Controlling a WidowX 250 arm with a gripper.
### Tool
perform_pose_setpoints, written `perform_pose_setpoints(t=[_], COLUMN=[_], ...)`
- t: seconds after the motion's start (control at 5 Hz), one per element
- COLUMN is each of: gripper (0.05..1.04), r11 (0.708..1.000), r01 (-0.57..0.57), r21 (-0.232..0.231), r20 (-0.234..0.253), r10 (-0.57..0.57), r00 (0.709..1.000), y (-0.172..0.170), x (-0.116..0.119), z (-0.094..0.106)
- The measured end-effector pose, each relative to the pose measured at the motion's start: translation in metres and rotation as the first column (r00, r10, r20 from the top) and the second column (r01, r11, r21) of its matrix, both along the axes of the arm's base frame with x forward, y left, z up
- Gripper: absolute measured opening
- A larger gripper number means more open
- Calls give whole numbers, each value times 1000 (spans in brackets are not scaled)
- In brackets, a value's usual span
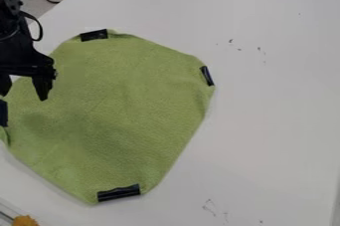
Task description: Fold the cloth from bottom right to top left
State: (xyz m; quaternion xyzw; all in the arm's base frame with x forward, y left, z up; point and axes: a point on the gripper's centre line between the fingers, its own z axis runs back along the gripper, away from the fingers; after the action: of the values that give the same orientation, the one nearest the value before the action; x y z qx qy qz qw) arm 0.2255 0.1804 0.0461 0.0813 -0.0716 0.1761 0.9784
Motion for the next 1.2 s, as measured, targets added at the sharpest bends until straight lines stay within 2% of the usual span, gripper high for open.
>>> perform_pose_setpoints(t=[0.2, 0.4, 0.6, 0.8, 1.0, 1.2], gripper=[999, 999, 999, 999, 999, 999], r11=[1000, 1000, 999, 997, 991, 986], r01=[-6, -25, -50, -75, -115, -139], r21=[-15, -13, 4, -8, -64, -91], r20=[-19, -31, -34, -27, -61, -56], r10=[6, 24, 51, 75, 111, 134], r00=[1000, 999, 998, 997, 992, 989], y=[-3, -30, -46, -75, -108, -133], x=[-3, -18, -27, -39, -60, -71], z=[-6, -8, 2, 9, -2, -8])
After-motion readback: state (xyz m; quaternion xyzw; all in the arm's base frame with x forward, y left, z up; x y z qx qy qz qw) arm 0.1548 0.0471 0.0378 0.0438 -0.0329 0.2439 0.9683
